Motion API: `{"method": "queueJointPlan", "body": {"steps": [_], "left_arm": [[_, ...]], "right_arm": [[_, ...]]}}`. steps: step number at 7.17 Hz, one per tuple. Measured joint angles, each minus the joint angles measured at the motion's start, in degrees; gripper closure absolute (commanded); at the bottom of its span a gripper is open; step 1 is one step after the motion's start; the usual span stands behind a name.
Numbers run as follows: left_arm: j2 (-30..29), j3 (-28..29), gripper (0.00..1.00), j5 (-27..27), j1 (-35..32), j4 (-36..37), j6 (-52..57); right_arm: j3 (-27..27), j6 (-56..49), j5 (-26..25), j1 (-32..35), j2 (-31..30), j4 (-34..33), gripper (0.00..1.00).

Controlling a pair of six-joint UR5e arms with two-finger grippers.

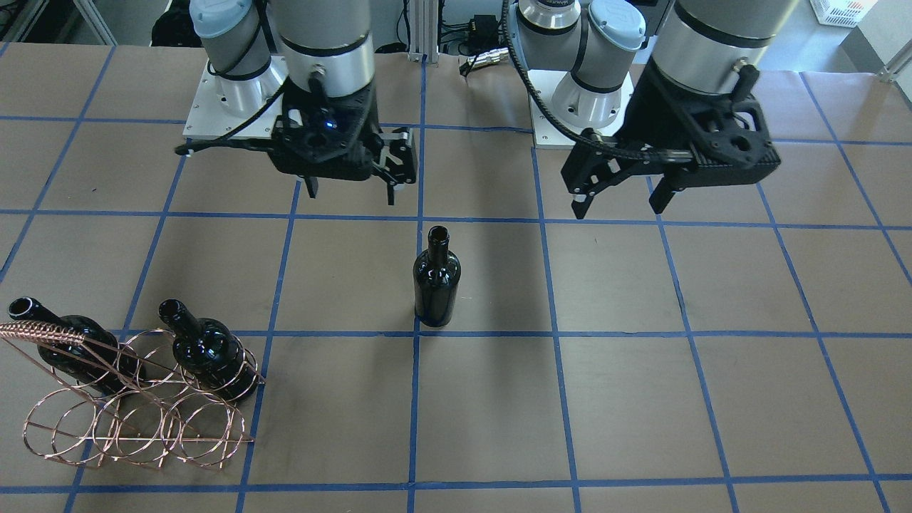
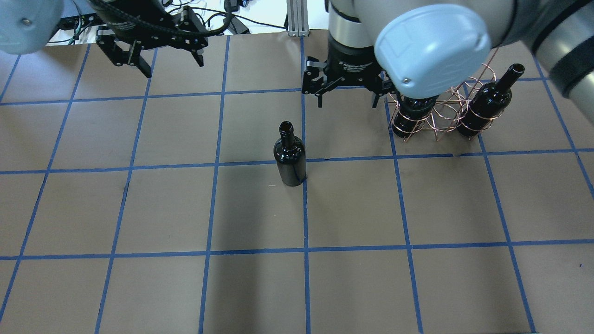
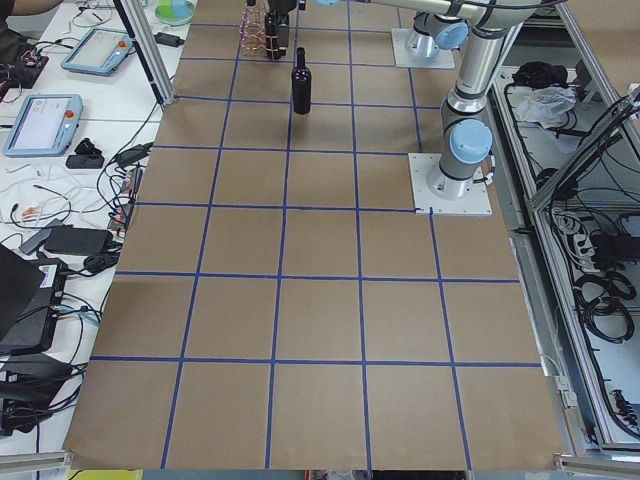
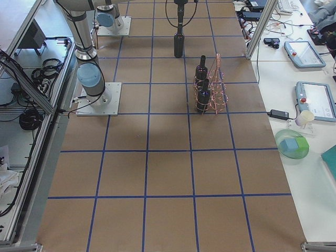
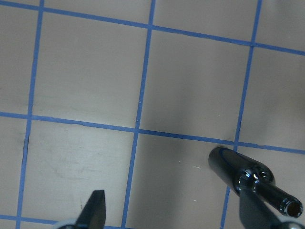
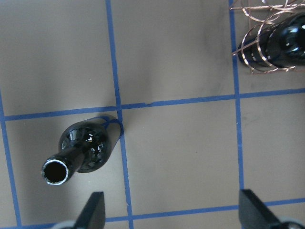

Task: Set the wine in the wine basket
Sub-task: 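Withdraw the left gripper while the right gripper moves over the bottle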

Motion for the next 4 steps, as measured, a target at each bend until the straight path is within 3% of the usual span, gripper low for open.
{"method": "queueJointPlan", "body": {"steps": [4], "left_arm": [[4.4, -5.04, 0.0, 2.73, 3.87, -6.9, 5.57]], "right_arm": [[-3.39, 6.53, -1.53, 6.17, 8.74, -5.14, 0.0]]}}
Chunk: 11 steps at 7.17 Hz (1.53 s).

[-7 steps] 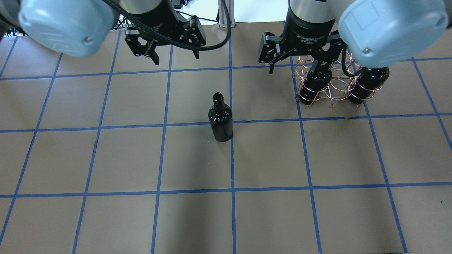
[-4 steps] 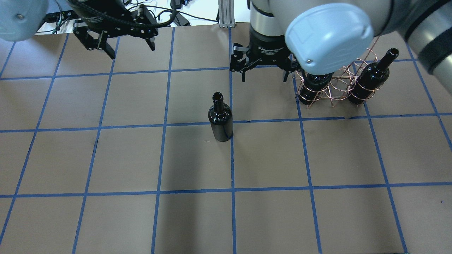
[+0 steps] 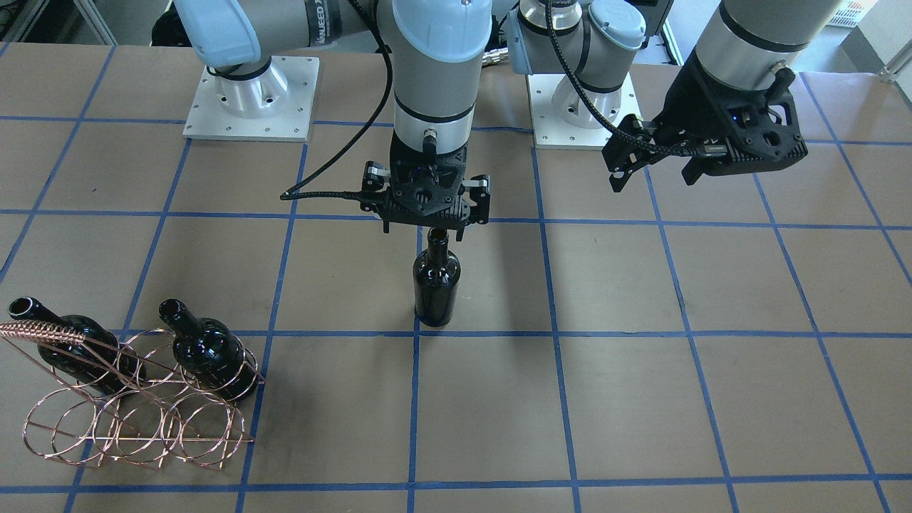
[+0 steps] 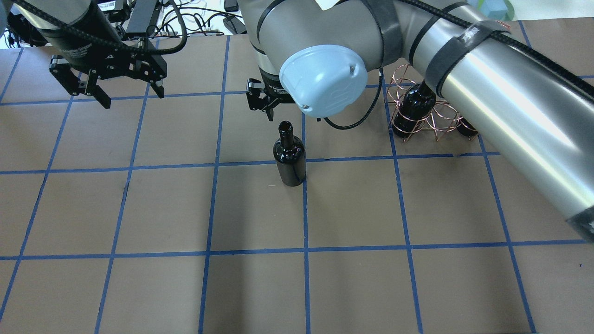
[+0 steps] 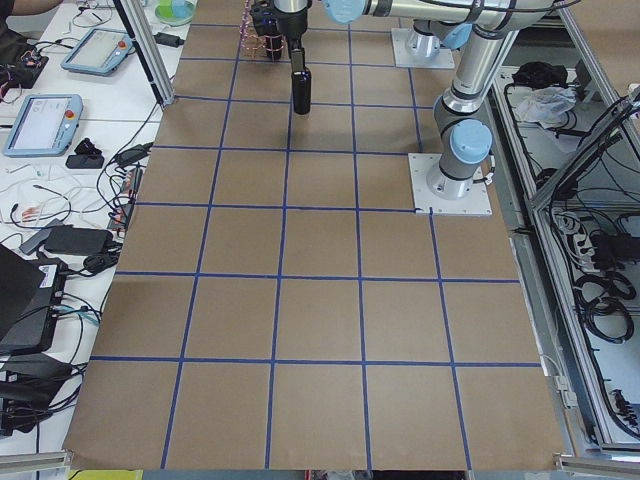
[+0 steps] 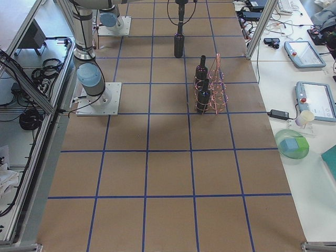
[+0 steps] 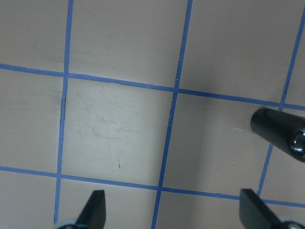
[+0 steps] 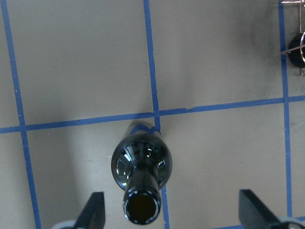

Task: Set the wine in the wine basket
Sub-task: 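Withdraw the left gripper while the right gripper moves over the bottle, then grasp the bottle neck with the right gripper and lift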

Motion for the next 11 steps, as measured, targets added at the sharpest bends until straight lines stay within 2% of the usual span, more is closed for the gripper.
{"method": "queueJointPlan", "body": {"steps": [1, 3, 6, 7, 8, 9, 11], "left_arm": [[0.85, -0.66, 0.0, 0.19, 0.1, -0.42, 0.41], [2.12, -0.99, 0.0, 0.12, 0.22, -0.67, 0.57], [2.63, -1.05, 0.0, 0.54, 0.65, -0.5, 0.91], [2.65, -1.06, 0.0, 0.56, 1.21, -0.47, 1.91], [2.66, -1.11, 0.0, 0.57, 1.74, -0.46, 3.22], [2.66, -1.15, 0.0, 0.55, 1.97, -0.47, 3.82], [2.66, -1.17, 0.0, 0.52, 2.13, -0.53, 4.19]], "right_arm": [[0.26, -0.19, 0.01, 0.07, 1.27, -1.63, 0.01], [1.59, -0.1, 0.52, 0.1, 2.06, -3.28, 0.09], [2.8, 0.67, 2.15, 0.22, 1.73, -3.53, 0.38], [2.86, 0.71, 3.39, 0.24, 1.46, -3.52, 0.5], [2.91, 0.69, 3.95, 0.24, 1.25, -3.43, 0.66], [2.93, 0.58, 4.08, 0.24, 1.15, -3.22, 0.73], [2.95, 0.16, 4.01, 0.24, 1.15, -2.95, 0.76]]}}
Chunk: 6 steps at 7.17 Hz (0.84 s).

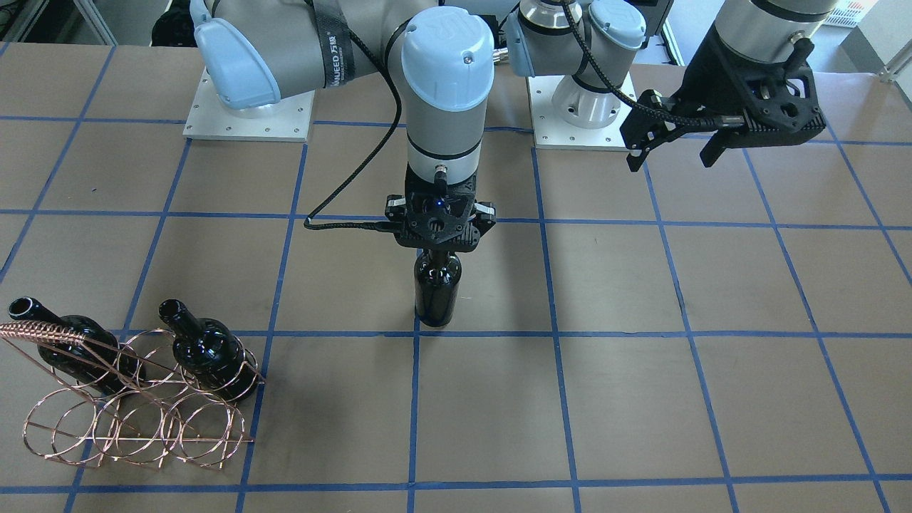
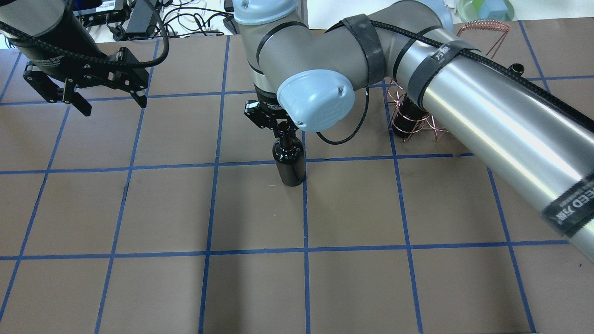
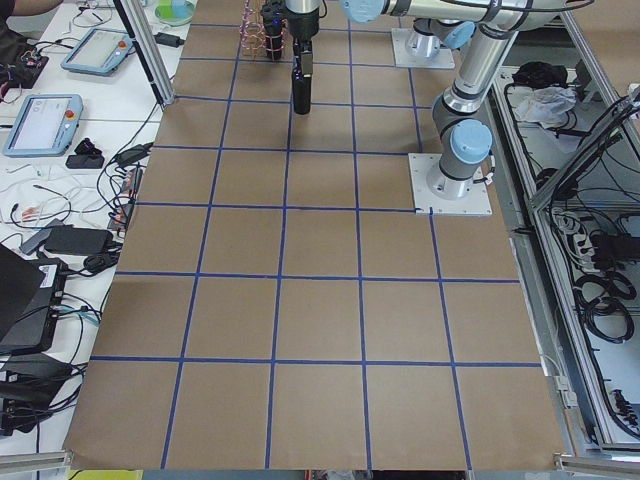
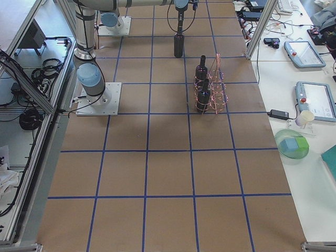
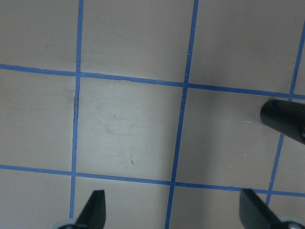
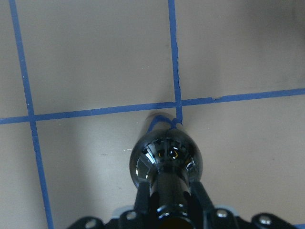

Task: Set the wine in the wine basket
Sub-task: 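Grasp the bottle neck with the right gripper and lift, then carry the bottle with the right gripper over the copper rack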

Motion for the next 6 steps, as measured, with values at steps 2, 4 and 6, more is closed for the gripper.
{"method": "queueJointPlan", "body": {"steps": [2, 4, 6], "left_arm": [[-0.01, -0.03, 0.0, -0.06, 0.01, -0.01, 0.06], [-0.07, -0.03, 0.0, -0.17, -0.12, 0.05, 0.03], [-0.07, 0.08, 0.0, -0.66, -0.65, 0.07, -0.32]], "right_arm": [[-0.23, -0.77, -0.35, -0.44, -1.28, 0.4, 0.75], [-0.57, -8.71, -0.78, -3.31, -7.11, 6.15, 0.76], [-0.6, -20.52, -1.01, -12.33, -12.28, 14.7, 0.8]]}}
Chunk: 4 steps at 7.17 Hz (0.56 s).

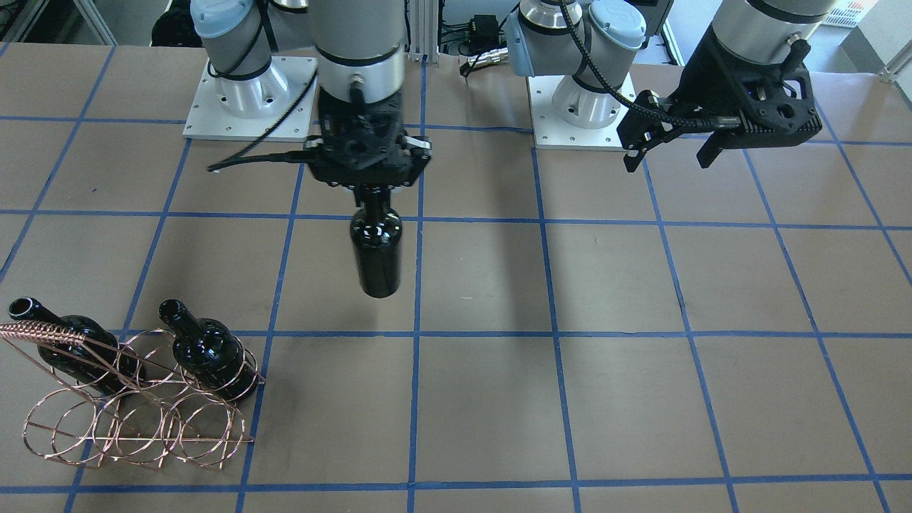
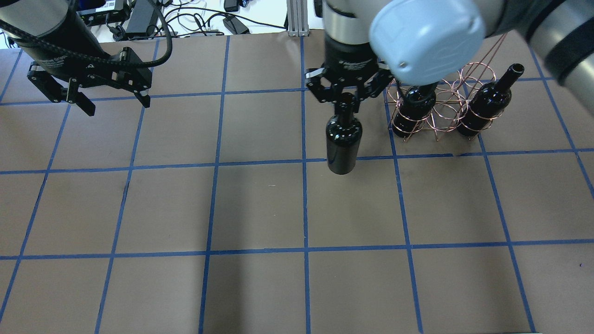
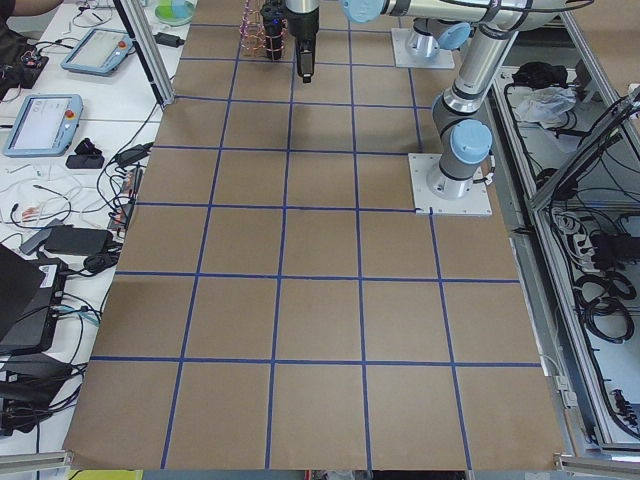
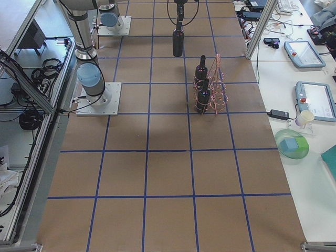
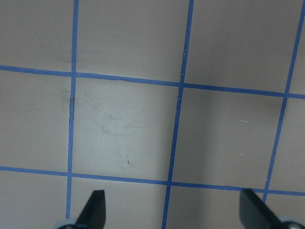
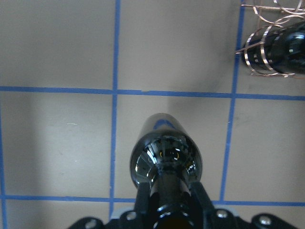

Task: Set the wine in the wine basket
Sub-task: 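Carry the bottle with the right gripper over the copper rack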

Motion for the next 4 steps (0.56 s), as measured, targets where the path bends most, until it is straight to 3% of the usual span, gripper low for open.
{"method": "queueJointPlan", "body": {"steps": [2, 4], "left_arm": [[0.38, 0.1, 0.0, -1.11, -1.2, 0.0, -0.34], [0.77, 0.08, 0.0, -2.84, -3.97, 0.01, -0.54]], "right_arm": [[-0.03, -14.85, -0.63, -10.88, -3.66, 6.92, 0.8], [-0.63, -27.24, -3.13, -19.16, -5.59, 9.36, 0.81]]}}
